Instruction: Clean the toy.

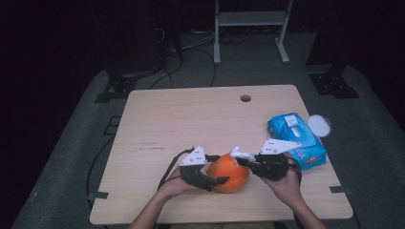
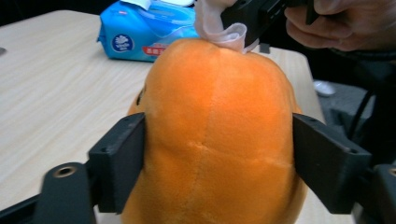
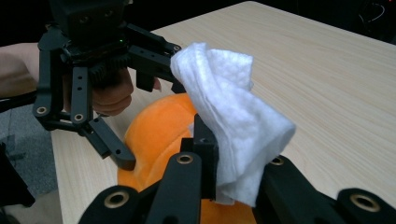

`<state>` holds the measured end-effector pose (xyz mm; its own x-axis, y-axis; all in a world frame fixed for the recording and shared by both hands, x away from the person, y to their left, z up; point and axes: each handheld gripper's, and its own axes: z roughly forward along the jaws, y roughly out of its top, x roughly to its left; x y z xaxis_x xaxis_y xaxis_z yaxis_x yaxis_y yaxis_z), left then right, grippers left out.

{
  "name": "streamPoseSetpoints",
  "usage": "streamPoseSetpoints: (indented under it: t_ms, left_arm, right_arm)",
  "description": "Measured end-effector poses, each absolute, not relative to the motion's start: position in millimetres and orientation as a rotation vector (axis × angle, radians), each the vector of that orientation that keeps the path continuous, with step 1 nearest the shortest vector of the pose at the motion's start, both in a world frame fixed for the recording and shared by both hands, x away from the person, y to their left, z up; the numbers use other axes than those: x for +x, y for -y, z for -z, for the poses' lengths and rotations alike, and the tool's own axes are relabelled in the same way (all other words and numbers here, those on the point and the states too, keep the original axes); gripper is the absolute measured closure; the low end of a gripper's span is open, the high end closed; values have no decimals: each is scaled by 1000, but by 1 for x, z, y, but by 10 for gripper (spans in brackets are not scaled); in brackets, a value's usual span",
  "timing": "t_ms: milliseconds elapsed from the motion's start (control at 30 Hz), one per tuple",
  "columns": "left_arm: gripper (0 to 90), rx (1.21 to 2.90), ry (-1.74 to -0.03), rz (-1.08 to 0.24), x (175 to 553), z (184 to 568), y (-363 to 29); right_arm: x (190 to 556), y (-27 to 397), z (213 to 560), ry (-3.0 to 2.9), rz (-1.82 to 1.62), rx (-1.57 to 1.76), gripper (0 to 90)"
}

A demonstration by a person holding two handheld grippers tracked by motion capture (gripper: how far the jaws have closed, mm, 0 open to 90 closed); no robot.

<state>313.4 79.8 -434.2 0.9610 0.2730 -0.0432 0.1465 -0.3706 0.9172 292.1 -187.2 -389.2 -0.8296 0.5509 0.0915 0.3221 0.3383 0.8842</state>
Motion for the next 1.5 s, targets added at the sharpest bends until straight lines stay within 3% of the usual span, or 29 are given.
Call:
streamPoseSetpoints:
  t_ms: [300, 500, 633, 867, 1267, 1500]
  left_arm:
    - [248, 1948, -396, -177, 315, 432, -80]
    - [207, 1938, -358, -127, 315, 434, -83]
    - [242, 1954, -359, -153, 314, 433, -82]
    - [264, 1959, -355, -146, 314, 436, -84]
    - [228, 1963, -329, -122, 313, 437, -85]
    - [231, 1968, -320, -152, 307, 436, -75]
  right_arm:
    - [273, 163, 387, -2431, -1471, 655, 828]
    - [290, 189, 393, -2357, -1511, 790, 827]
    - [296, 201, 396, -2329, -1473, 862, 828]
    - [282, 185, 391, -2363, -1487, 768, 825]
    - [308, 207, 412, -2365, -1515, 977, 827]
    - [294, 197, 394, -2351, -1611, 864, 827]
